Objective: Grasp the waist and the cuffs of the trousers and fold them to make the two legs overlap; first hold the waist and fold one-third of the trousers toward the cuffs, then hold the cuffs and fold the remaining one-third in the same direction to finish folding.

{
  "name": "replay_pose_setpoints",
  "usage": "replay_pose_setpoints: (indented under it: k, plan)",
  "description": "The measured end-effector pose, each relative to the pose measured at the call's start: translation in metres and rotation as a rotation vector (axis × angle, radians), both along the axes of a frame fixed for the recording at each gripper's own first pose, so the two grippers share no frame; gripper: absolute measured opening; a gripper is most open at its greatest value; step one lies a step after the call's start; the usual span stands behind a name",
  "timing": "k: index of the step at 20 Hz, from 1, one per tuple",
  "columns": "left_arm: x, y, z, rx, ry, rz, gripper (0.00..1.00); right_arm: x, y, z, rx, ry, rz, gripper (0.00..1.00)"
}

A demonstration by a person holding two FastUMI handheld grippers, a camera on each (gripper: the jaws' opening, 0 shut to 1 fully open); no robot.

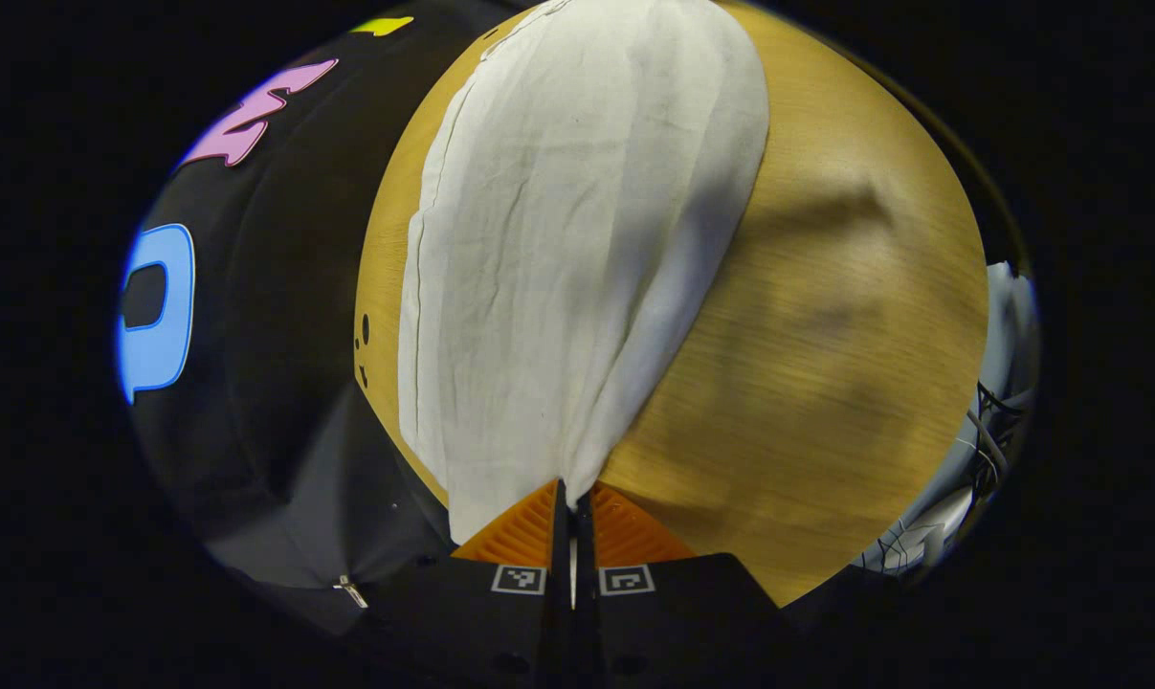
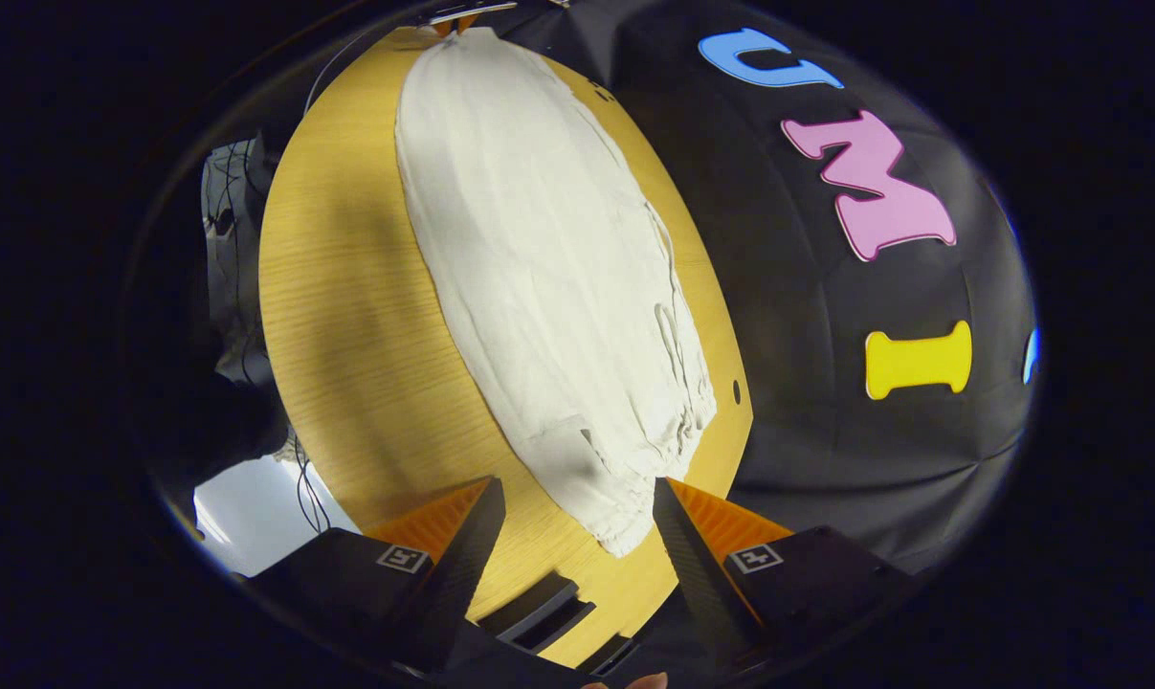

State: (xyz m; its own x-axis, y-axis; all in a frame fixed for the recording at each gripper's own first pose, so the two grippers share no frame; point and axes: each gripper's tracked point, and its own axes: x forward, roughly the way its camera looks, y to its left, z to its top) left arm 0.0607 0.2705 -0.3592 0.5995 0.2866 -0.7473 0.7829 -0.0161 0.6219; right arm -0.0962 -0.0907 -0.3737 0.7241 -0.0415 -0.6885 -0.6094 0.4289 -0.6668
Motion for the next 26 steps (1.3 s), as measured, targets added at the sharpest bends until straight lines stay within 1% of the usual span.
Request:
replay_pose_setpoints:
  k: [1,4,6,7,8,9,11,12,13,14,15,17,21,22,24,26]
  plan:
    - [0.000,-0.001,-0.001,0.002,0.000,0.000,0.06,0.007,0.001,-0.001,-0.021,-0.004,0.034,0.95]
    - [0.001,0.000,0.000,0.005,-0.002,-0.003,0.06,0.031,0.004,-0.009,-0.088,-0.015,0.129,0.95]
    - [0.001,0.001,0.000,0.010,-0.003,-0.011,0.06,0.044,0.006,-0.017,-0.118,-0.004,0.169,0.87]
    - [0.001,0.000,-0.001,0.014,-0.006,-0.019,0.06,0.050,0.007,-0.021,-0.128,-0.006,0.176,0.71]
    - [0.002,0.001,0.000,0.015,-0.012,-0.028,0.06,0.051,0.007,-0.030,-0.116,0.027,0.171,0.66]
    - [0.003,0.001,-0.001,0.018,-0.020,-0.035,0.06,0.047,0.006,-0.040,-0.102,0.075,0.144,0.52]
    - [0.006,0.002,0.000,0.016,-0.044,-0.042,0.06,0.051,0.006,-0.040,-0.079,0.089,0.131,0.10]
    - [0.007,0.003,0.001,0.022,-0.055,-0.042,0.06,0.046,0.005,-0.036,-0.064,0.108,0.111,0.11]
    - [0.008,0.002,0.001,0.019,-0.060,-0.042,0.06,0.043,0.007,-0.033,-0.039,0.128,0.094,0.08]
    - [0.008,0.002,0.001,0.009,-0.064,-0.032,0.06,0.050,0.005,-0.029,-0.032,0.111,0.077,0.07]
    - [0.009,-0.001,0.004,-0.014,-0.082,-0.020,0.05,0.057,0.004,-0.014,-0.042,0.063,0.076,0.07]
    - [0.020,-0.013,0.017,-0.082,-0.154,0.017,0.05,0.072,0.002,0.015,-0.049,-0.032,0.070,0.06]
    - [0.047,-0.018,0.060,-0.221,-0.274,0.125,0.05,0.104,-0.009,0.056,-0.015,-0.141,-0.015,0.06]
    - [0.056,-0.019,0.070,-0.243,-0.290,0.155,0.05,0.116,-0.014,0.062,-0.006,-0.160,-0.043,0.06]
    - [0.081,-0.023,0.085,-0.274,-0.325,0.190,0.05,0.137,-0.020,0.069,0.017,-0.186,-0.090,0.06]
    - [0.110,-0.027,0.093,-0.280,-0.348,0.197,0.05,0.162,-0.022,0.075,0.036,-0.210,-0.125,0.06]
